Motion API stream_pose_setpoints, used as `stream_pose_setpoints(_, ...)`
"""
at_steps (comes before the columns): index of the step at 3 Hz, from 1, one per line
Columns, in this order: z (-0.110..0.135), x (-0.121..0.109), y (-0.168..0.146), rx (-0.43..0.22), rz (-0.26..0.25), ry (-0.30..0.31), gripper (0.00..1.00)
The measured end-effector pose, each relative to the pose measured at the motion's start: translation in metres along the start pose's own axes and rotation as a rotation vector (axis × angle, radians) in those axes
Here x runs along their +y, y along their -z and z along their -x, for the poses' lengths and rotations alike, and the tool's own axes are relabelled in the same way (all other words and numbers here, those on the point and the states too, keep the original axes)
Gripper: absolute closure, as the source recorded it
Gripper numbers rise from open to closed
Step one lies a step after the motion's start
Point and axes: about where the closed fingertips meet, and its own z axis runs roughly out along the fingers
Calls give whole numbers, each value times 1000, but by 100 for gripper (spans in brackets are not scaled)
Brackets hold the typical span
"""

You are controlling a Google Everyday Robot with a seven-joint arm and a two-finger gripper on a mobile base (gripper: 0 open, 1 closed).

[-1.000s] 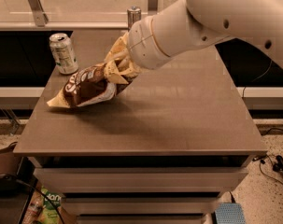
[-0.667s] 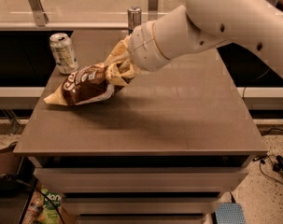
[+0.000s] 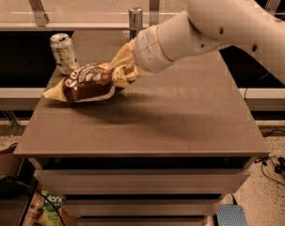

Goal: Move brown chip bag near 7up can

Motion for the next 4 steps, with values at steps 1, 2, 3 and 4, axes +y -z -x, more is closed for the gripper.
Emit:
stream_pose_setpoints(1, 2, 0, -1, -2, 2, 2, 59)
stream_pose_setpoints(2, 3, 0, -2, -4, 4, 4, 36)
stream_pose_setpoints(3, 5, 0, -3, -5, 6, 7, 13)
stream_pose_setpoints(4, 7, 0, -5, -8, 8, 9, 0)
